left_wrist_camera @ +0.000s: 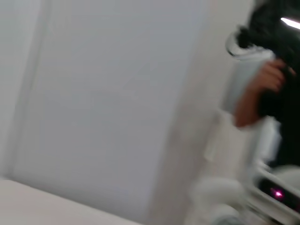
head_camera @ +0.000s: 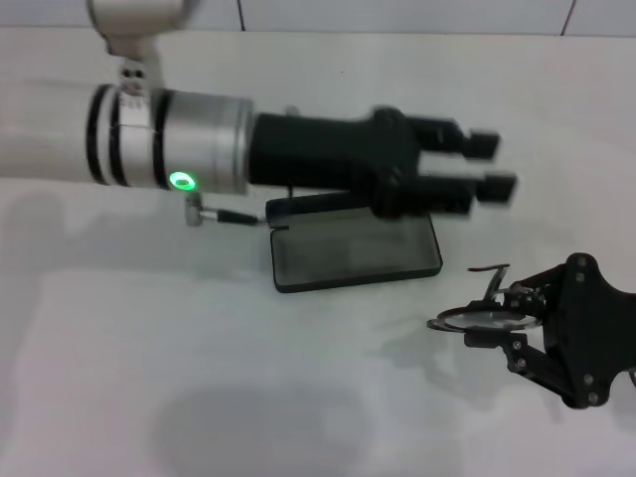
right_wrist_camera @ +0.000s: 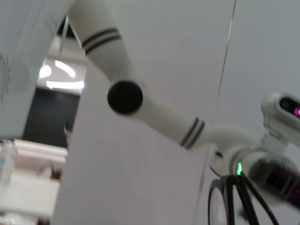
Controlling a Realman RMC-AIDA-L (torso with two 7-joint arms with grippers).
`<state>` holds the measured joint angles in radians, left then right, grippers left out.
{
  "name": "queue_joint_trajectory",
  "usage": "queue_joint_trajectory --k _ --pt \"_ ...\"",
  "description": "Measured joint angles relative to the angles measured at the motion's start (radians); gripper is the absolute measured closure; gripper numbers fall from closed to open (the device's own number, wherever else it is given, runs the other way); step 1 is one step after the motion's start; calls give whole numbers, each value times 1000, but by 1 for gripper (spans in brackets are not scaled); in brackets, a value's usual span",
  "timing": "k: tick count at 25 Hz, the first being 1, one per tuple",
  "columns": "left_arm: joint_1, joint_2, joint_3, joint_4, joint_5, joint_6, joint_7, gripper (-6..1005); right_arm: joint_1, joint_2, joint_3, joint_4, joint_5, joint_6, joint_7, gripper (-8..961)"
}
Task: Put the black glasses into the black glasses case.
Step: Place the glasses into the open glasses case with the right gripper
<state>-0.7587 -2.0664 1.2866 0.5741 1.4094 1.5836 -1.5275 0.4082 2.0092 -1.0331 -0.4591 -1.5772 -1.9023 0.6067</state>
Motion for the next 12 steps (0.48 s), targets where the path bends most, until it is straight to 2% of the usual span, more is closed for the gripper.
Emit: queue_joint_trajectory --k 4,8,12 --pt "60 -4 -128 2 1 -39 61 437 -48 14 -29 -139 -4 110 38 785" --pt "88 -7 -202 4 1 -47 116 437 -76 16 -98 -277 4 242 131 780" --pt "105 -4 -220 -1 0 -47 135 437 -97 15 -273 -458 0 465 293 775"
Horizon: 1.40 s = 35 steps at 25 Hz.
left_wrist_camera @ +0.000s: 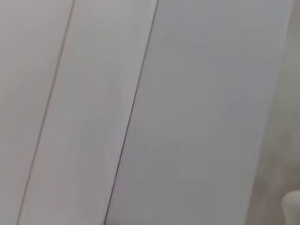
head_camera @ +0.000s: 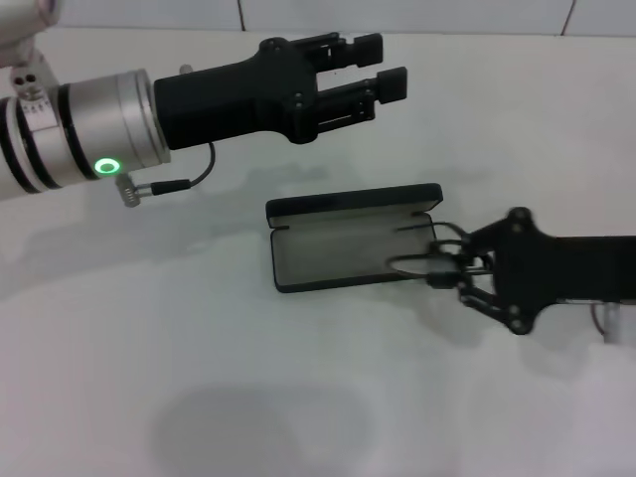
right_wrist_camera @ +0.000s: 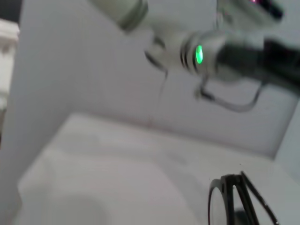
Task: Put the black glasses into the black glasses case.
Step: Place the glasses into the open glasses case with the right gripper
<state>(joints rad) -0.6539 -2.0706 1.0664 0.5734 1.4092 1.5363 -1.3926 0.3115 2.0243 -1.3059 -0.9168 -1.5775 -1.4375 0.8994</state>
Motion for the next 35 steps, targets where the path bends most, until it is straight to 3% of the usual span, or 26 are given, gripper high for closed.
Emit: queue_joint_trajectory --k 4,10,26,35 --pt "17 -1 -3 3 -3 0 9 437 -40 -3 -204 -169 -12 225 55 771" --pt "5 2 -4 3 0 -15 17 437 -43 -3 -393 -262 -74 478 134 764" --pt "-62 6 6 5 23 -63 -13 437 -38 0 -510 -284 -145 713 229 745" --pt "-68 -1 7 6 26 -74 -13 438 -29 0 -580 -276 -173 747 232 735"
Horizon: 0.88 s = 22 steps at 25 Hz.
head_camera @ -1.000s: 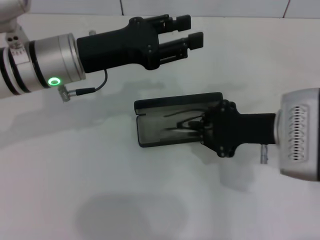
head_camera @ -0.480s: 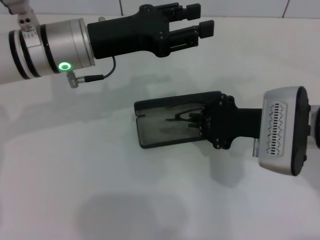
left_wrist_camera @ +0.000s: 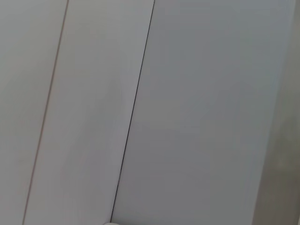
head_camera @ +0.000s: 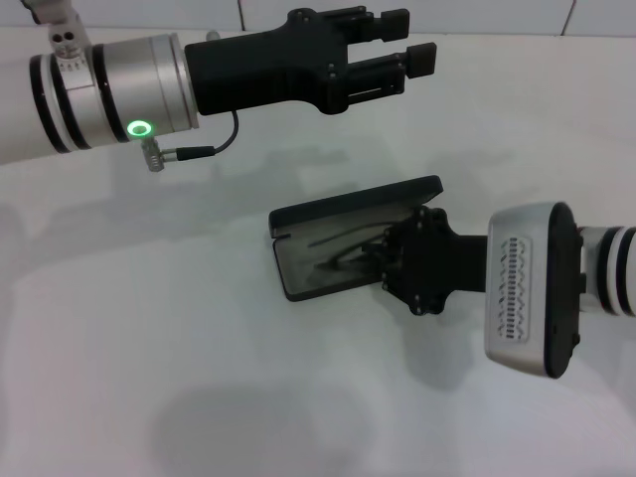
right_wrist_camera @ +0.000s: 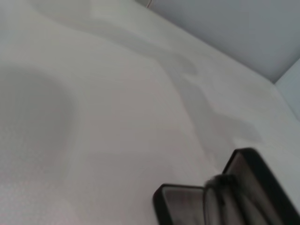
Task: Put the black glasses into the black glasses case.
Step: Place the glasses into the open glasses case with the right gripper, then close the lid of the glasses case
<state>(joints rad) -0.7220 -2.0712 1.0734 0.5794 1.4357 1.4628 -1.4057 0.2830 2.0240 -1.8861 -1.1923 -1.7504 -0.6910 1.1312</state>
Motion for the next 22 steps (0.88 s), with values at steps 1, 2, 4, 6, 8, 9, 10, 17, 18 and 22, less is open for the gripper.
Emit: queue_joint_trajectory --k 1,2,4,6,8,9,10,17,18,22 --pt "0 -1 0 0 0 0 0 438 -2 0 -7 0 -5 8 0 734" --pt "0 -1 0 0 0 0 0 438 -5 1 -15 -2 -8 19 0 732" --pt "3 -2 0 1 0 0 0 438 -8 0 -27 -8 -9 33 -1 730" --pt "9 -2 0 1 0 0 -1 438 -13 0 -30 -17 -5 32 -1 724" --pt "15 -1 0 -3 4 1 -1 438 -36 -1 -30 -49 -1 14 0 712" --pt "15 -1 0 -3 4 1 -1 438 -36 -1 -30 -49 -1 14 0 707" --pt "19 -1 0 -3 7 1 -1 438 -46 -2 -28 -63 -1 5 0 702" --pt "43 0 -2 -1 17 0 -1 438 -99 -9 15 -114 46 -80 2 695" --pt "43 1 -2 -3 21 -1 -1 438 -105 -9 47 -115 61 -129 2 695" --pt "35 -1 -1 -6 55 -59 -29 438 -101 -11 283 -55 148 -477 6 694"
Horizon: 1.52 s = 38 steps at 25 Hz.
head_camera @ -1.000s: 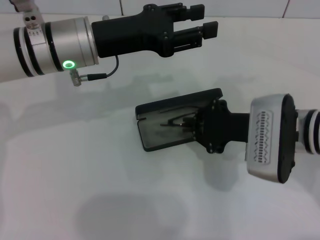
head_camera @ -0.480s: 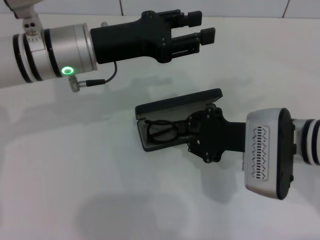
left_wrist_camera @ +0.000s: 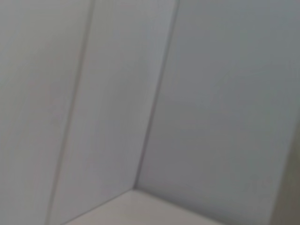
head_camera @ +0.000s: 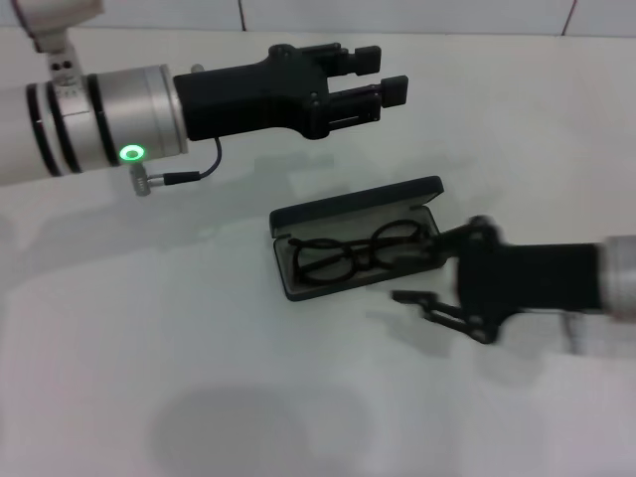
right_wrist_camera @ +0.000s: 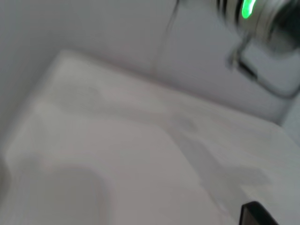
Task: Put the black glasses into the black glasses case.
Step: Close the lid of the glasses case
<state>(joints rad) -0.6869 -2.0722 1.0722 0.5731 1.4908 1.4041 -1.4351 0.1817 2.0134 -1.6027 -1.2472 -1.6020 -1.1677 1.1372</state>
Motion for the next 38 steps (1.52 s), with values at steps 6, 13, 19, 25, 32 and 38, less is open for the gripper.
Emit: queue_joint_trajectory --k 6,13,19,25,32,38 --pt "-44 -15 3 -13 103 -166 -59 438 119 -25 513 375 -1 -522 1 694" --pt "-84 -16 128 -60 126 -343 -112 439 124 -62 757 612 -4 -555 -51 634" --pt "-86 -18 237 -60 126 -415 -145 439 88 -49 770 602 -4 -527 -56 606" --pt "-75 -23 244 -70 126 -421 -150 439 84 -51 773 599 -4 -526 -64 606" --pt "-64 -25 273 -111 119 -420 -141 439 89 -49 774 600 -23 -526 -75 588" --pt "-35 -30 326 -104 114 -414 -103 443 88 -49 775 604 -25 -526 -79 573"
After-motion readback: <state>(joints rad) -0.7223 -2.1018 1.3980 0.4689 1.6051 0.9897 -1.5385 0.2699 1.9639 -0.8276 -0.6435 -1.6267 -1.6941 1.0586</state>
